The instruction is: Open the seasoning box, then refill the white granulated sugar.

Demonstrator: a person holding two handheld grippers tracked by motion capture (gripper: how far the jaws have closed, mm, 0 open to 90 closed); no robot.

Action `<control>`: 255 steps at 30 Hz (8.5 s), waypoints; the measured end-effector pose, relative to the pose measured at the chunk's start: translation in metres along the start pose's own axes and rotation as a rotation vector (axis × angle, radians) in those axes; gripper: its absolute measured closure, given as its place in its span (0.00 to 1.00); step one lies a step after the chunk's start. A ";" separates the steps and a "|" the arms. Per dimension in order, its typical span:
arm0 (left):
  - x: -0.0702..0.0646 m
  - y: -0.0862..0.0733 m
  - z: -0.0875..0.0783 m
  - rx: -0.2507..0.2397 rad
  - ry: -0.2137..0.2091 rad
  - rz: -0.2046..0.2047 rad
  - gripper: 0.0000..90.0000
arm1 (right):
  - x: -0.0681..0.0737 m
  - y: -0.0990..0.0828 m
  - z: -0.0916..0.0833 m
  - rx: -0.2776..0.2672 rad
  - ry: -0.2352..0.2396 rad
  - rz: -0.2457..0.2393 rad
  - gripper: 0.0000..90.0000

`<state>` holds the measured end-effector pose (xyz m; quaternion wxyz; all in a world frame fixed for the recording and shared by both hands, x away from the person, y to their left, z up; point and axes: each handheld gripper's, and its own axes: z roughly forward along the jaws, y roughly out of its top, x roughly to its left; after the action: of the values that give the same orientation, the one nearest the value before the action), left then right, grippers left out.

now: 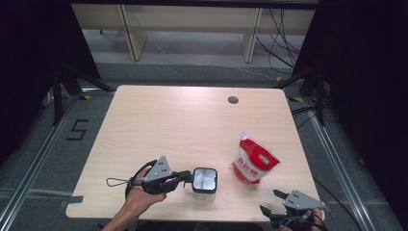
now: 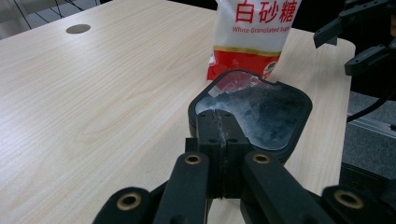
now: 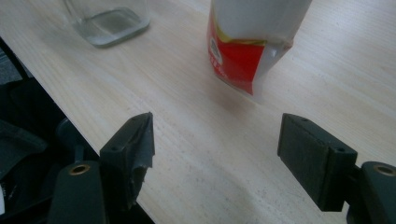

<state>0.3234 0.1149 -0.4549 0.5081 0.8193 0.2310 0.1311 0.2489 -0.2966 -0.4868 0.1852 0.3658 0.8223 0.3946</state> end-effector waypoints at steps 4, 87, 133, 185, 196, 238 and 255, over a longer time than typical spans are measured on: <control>0.001 -0.001 0.002 -0.002 0.000 -0.013 0.99 | -0.002 0.002 0.001 -0.012 0.003 -0.035 0.32; 0.019 -0.042 -0.004 -0.006 -0.090 -0.010 0.67 | 0.069 0.097 0.068 -0.152 0.197 -0.341 0.96; 0.010 -0.045 0.018 0.075 -0.084 0.064 0.82 | 0.103 0.144 0.080 -0.218 0.235 -0.428 0.97; 0.003 -0.045 -0.002 0.100 -0.039 0.001 0.37 | 0.054 0.110 0.053 -0.254 0.152 -0.284 0.82; 0.000 -0.050 -0.015 0.088 -0.037 -0.032 0.28 | 0.041 0.095 0.042 -0.267 0.126 -0.211 0.65; -0.011 -0.064 -0.030 0.106 0.066 -0.126 0.22 | -0.013 0.016 0.001 -0.223 -0.014 0.025 0.24; -0.013 -0.064 -0.034 0.125 0.059 -0.083 0.22 | -0.023 0.016 0.016 -0.240 -0.029 0.007 0.19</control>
<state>0.2812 0.1587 -0.4969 0.4537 0.8350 0.2874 0.1195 0.2808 -0.2992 -0.4835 0.2380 0.3497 0.7652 0.4854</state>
